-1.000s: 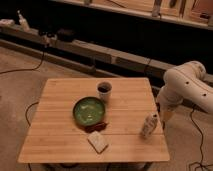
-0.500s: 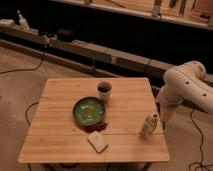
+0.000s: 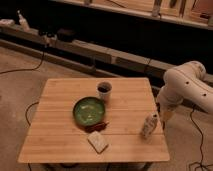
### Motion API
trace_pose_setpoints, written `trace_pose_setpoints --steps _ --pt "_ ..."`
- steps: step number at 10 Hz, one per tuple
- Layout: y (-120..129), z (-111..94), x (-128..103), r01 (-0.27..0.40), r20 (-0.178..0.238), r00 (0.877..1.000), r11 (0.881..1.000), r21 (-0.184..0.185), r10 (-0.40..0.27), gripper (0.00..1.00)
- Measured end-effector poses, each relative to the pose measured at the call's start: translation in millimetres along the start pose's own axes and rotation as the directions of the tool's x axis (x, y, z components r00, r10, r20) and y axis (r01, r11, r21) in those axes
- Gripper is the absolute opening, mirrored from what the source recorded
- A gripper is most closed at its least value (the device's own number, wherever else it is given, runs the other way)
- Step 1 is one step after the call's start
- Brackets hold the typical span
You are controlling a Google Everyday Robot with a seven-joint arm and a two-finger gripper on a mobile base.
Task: Knock the bottle over
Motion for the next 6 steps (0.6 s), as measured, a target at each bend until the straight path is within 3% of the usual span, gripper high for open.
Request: trace_pose_setpoints --steps 4,6 --pt "0.1 0.3 -0.2 -0.003 0.004 1.000 1.000 -0.001 0.003 0.65" --pt "10.5 3.2 4.7 -0.020 0.001 1.000 0.999 -0.042 0.020 0.65"
